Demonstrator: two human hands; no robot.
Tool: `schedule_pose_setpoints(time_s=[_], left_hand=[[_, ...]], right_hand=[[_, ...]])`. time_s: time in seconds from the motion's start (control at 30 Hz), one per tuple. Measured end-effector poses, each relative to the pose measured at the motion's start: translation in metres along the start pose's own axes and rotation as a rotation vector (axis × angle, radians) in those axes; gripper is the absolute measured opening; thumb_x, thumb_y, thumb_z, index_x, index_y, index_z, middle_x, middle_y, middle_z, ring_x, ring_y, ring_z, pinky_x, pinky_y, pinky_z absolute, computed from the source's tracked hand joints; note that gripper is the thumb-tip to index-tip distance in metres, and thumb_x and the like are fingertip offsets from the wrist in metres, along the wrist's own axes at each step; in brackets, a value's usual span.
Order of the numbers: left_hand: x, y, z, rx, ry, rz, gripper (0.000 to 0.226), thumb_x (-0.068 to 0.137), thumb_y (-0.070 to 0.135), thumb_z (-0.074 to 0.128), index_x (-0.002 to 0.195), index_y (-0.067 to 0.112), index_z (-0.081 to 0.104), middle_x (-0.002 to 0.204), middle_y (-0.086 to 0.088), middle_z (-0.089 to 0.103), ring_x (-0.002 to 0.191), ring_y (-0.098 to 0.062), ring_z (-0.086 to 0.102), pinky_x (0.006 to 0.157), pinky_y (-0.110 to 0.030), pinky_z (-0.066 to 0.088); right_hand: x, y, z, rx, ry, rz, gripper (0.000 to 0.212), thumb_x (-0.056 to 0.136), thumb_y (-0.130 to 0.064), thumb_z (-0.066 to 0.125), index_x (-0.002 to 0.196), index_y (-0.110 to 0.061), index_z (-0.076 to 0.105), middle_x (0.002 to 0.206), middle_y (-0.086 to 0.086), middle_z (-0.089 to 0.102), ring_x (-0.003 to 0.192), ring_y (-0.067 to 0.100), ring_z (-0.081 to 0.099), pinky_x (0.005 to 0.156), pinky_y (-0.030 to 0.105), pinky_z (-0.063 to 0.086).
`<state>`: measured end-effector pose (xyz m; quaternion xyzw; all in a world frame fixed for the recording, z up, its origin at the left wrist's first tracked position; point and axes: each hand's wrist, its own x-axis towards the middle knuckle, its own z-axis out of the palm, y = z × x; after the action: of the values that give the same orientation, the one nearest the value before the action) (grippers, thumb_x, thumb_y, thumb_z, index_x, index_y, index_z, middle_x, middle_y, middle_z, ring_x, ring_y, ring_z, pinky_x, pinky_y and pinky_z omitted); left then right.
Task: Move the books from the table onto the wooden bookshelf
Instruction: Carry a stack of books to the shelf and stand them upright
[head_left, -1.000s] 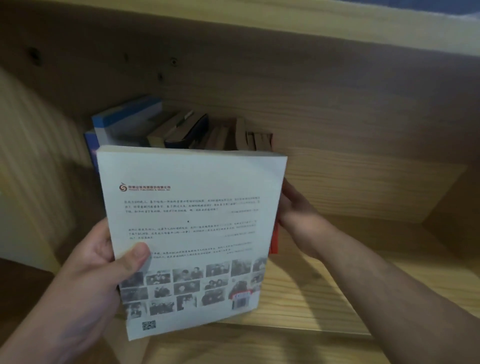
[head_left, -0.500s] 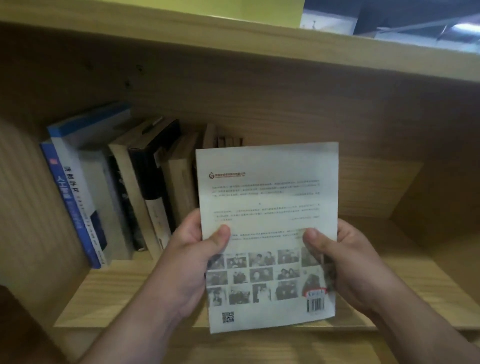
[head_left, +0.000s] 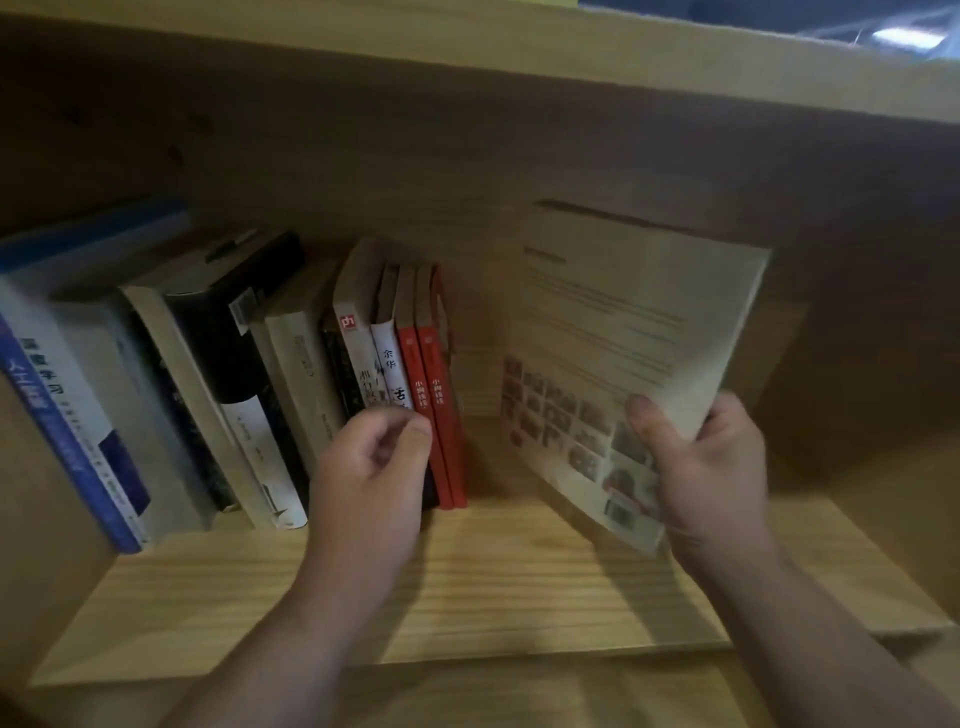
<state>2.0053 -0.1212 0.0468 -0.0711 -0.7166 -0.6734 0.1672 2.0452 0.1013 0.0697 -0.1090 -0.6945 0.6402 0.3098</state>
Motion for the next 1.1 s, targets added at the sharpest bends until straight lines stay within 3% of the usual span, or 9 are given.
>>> schedule_pose_setpoints(time_s=[0.13, 0.23, 0.3, 0.4, 0.57, 0.8, 0.93, 1.0, 1.1], left_hand=[[-0.001, -0.01, -0.013, 0.036, 0.094, 0.002, 0.015, 0.09, 0.036, 0.057, 0.078, 0.038, 0.066, 0.067, 0.007, 0.062, 0.06, -0.005, 0.057, 0.053, -0.021, 0.044], [0.003, -0.016, -0.021, 0.098, 0.181, -0.029, 0.016, 0.08, 0.047, 0.055, 0.094, 0.044, 0.061, 0.104, 0.0, 0.062, 0.093, -0.013, 0.061, 0.074, -0.025, 0.046], [0.006, -0.018, -0.025, 0.124, 0.178, -0.053, 0.036, 0.08, 0.046, 0.057, 0.115, 0.035, 0.055, 0.121, 0.0, 0.057, 0.111, -0.016, 0.058, 0.091, -0.032, 0.049], [0.01, -0.019, -0.03, 0.168, 0.134, -0.05, 0.04, 0.087, 0.033, 0.062, 0.126, 0.031, 0.052, 0.128, 0.003, 0.052, 0.117, -0.014, 0.056, 0.104, -0.042, 0.048], [0.017, -0.03, -0.046, 0.285, 0.122, -0.065, 0.046, 0.09, 0.017, 0.067, 0.131, 0.032, 0.051, 0.129, 0.005, 0.049, 0.116, -0.006, 0.052, 0.107, -0.038, 0.046], [-0.004, -0.046, -0.052, 0.413, -0.072, 0.137, 0.074, 0.092, 0.018, 0.059, 0.144, 0.058, 0.024, 0.13, 0.024, 0.036, 0.123, 0.007, 0.041, 0.105, -0.024, 0.037], [-0.01, -0.051, -0.043, 0.533, -0.221, 0.229, 0.078, 0.093, 0.039, 0.042, 0.151, 0.055, -0.007, 0.152, 0.024, 0.023, 0.139, 0.01, 0.023, 0.107, -0.011, 0.021], [-0.012, -0.053, -0.039, 0.545, -0.226, 0.241, 0.078, 0.094, 0.042, 0.037, 0.143, 0.062, -0.02, 0.154, 0.022, 0.018, 0.139, 0.007, 0.021, 0.108, -0.014, 0.022], [-0.013, -0.054, -0.042, 0.504, -0.195, 0.217, 0.07, 0.093, 0.043, 0.039, 0.148, 0.06, -0.001, 0.136, 0.025, 0.025, 0.126, 0.011, 0.026, 0.101, -0.007, 0.023]], right_hand=[[-0.005, 0.01, 0.057, -0.103, -0.016, -0.117, 0.025, 0.091, -0.021, 0.074, 0.085, -0.039, 0.057, 0.08, -0.028, 0.072, 0.073, 0.0, 0.073, 0.058, 0.033, 0.064], [-0.014, 0.022, 0.096, -0.185, -0.057, -0.204, 0.029, 0.091, -0.016, 0.069, 0.084, -0.039, 0.052, 0.07, -0.015, 0.068, 0.068, -0.013, 0.065, 0.049, 0.005, 0.046], [-0.017, 0.029, 0.117, -0.177, -0.068, -0.208, 0.027, 0.092, -0.019, 0.067, 0.088, -0.039, 0.05, 0.075, -0.022, 0.069, 0.07, -0.014, 0.064, 0.051, 0.002, 0.044], [-0.019, 0.038, 0.135, -0.154, -0.108, -0.194, 0.025, 0.095, -0.022, 0.066, 0.098, -0.043, 0.053, 0.084, -0.034, 0.067, 0.075, -0.009, 0.066, 0.056, 0.004, 0.047], [-0.021, 0.057, 0.125, -0.188, -0.256, -0.091, 0.012, 0.093, -0.035, 0.067, 0.098, -0.044, 0.062, 0.087, -0.024, 0.071, 0.081, -0.007, 0.068, 0.059, 0.003, 0.047], [-0.027, 0.077, 0.111, -0.125, -0.664, -0.002, 0.088, 0.081, -0.088, 0.039, 0.156, -0.041, 0.03, 0.143, -0.02, 0.057, 0.13, -0.006, 0.053, 0.101, 0.02, 0.046], [-0.023, 0.078, 0.121, -0.026, -0.663, 0.014, 0.096, 0.079, -0.087, 0.045, 0.157, -0.032, 0.031, 0.142, -0.018, 0.06, 0.133, 0.002, 0.055, 0.099, 0.018, 0.05], [-0.022, 0.078, 0.123, -0.026, -0.669, 0.029, 0.098, 0.078, -0.087, 0.046, 0.157, -0.031, 0.03, 0.147, -0.01, 0.057, 0.138, 0.009, 0.052, 0.107, 0.029, 0.048], [-0.022, 0.075, 0.117, -0.063, -0.663, 0.035, 0.095, 0.076, -0.089, 0.047, 0.154, -0.035, 0.036, 0.143, -0.016, 0.06, 0.131, 0.002, 0.056, 0.105, 0.033, 0.047]])
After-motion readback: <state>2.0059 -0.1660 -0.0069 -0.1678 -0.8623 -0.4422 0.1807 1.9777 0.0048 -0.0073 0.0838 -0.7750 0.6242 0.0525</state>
